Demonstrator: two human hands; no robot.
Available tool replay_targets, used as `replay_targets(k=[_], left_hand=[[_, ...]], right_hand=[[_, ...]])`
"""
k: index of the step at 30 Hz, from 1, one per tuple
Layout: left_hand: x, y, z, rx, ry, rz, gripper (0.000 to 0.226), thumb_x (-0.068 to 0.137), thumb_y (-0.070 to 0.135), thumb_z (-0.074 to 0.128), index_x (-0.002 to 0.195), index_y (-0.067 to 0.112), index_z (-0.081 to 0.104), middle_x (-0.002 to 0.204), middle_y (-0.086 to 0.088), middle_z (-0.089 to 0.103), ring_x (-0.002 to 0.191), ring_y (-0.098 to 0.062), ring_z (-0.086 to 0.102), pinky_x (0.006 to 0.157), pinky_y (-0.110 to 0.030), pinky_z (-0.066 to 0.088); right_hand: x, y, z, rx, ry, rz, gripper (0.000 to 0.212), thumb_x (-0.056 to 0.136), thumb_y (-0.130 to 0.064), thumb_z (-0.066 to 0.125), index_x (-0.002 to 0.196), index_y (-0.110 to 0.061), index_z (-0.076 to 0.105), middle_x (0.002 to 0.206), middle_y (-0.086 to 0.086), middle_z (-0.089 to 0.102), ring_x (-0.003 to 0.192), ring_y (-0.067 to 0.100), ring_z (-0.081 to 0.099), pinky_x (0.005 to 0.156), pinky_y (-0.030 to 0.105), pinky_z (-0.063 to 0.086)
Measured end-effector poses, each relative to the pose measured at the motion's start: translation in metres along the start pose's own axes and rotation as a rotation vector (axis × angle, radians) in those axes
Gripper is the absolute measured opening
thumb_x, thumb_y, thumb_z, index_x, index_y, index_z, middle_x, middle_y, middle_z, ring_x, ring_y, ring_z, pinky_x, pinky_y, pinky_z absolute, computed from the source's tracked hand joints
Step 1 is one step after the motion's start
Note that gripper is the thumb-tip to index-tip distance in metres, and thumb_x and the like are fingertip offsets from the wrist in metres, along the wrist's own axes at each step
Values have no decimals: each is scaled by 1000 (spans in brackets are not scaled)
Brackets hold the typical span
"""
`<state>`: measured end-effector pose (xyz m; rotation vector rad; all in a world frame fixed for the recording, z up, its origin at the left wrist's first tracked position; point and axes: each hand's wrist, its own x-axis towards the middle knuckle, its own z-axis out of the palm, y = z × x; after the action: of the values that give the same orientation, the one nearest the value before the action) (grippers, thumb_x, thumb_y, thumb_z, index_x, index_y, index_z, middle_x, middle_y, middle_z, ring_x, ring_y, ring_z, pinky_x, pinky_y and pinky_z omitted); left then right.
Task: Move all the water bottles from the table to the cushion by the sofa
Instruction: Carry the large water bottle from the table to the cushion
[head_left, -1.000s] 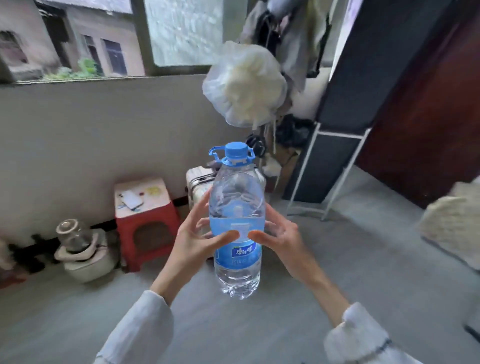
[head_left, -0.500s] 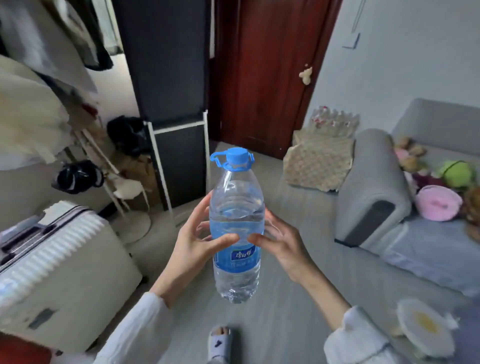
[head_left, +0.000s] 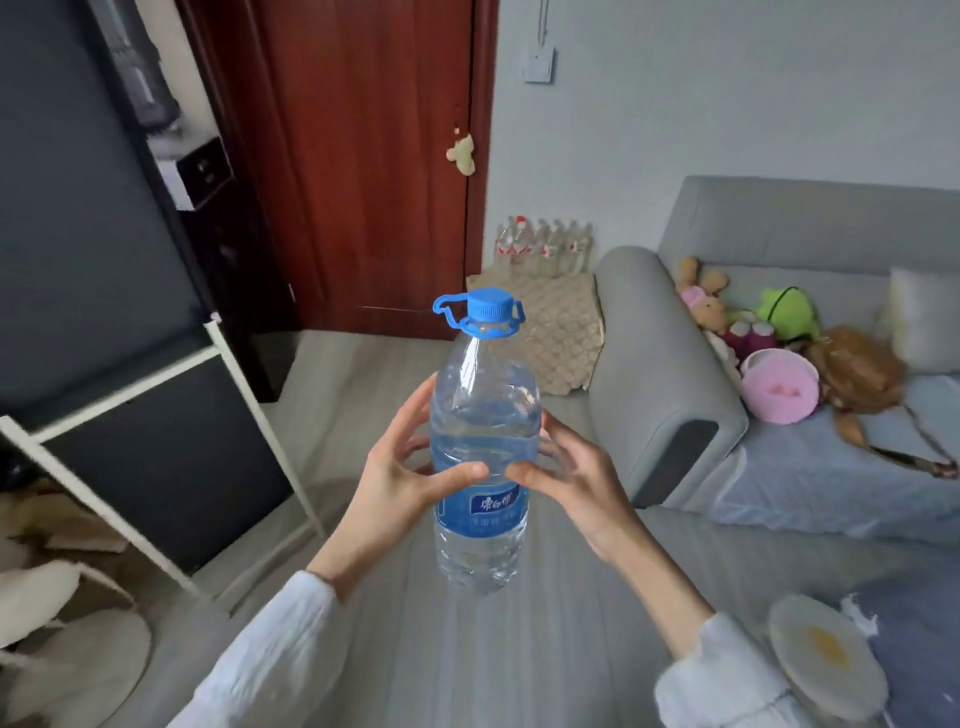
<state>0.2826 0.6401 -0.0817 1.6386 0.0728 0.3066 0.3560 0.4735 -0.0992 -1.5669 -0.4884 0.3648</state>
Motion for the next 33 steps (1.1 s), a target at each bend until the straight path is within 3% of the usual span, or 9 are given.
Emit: replay_targets(k=[6,8,11,14,18,20,24,29,33], left_hand=[[145,-48,5,-14,-48,-52,80,64,12,76,131,34,39,108,31,62,96,4,59,70,-14,50],[199,-63,9,-12,-45,-52,80,65,6,76,131,31,40,110,26,64,97,1,60,70,-12,49],[286,-76,16,-23,-46,-66,81,60,13,78,130,33,42,120,15,61,101,-4,60,70,-14,50],[368,-79,19,-33,-50,-60,82,56,17,79,127,36,43,123,15,58,104,-6,60,71,-16,51],[467,-89,22,-21,-63,-52,84,57,16,81,129,35,41,122,13,58,105,-4,59,79,-20,52],[514,-101,23,-23,-70,-67,85,56,18,81,129,34,40,120,11,59,104,-4,59,78,-21,53],[614,-137,21,-30,-113,-119,85,53,22,83,127,34,43,118,9,62,102,-8,61,77,-24,54],[747,-170,19,-23,-196,-154,84,50,25,87,123,32,47,117,8,62,96,-3,62,75,-21,54],[847,-184,30,15,-266,-163,90,46,35,85,126,33,44,121,5,59,104,-16,61,82,-33,56]], right_hand=[[132,35,-49,-25,33,68,44,67,-14,76,105,-33,63,100,-13,72,102,7,63,79,19,49],[183,44,-68,-32,32,77,43,69,-10,74,104,-31,62,97,-15,72,97,3,63,77,17,49],[265,49,-100,-38,34,81,43,70,-4,72,105,-26,61,98,-13,71,97,4,63,82,20,50],[341,41,-129,-47,25,70,44,71,0,71,107,-24,60,94,-20,71,94,-3,63,79,14,48],[432,39,-163,-85,29,67,50,71,-3,72,117,-14,58,111,-7,67,101,5,62,89,20,48],[476,46,-179,-106,41,80,52,70,-6,73,119,-16,57,115,-5,66,103,7,62,90,22,49],[567,67,-205,-132,62,128,48,71,-8,73,114,-23,59,102,-16,69,94,-1,63,76,12,49],[685,89,-238,-182,139,165,44,69,-12,76,104,-34,61,105,-10,69,100,9,64,82,17,49],[762,92,-273,-167,201,186,45,69,-9,75,105,-33,62,103,-12,69,99,7,64,82,15,49]])
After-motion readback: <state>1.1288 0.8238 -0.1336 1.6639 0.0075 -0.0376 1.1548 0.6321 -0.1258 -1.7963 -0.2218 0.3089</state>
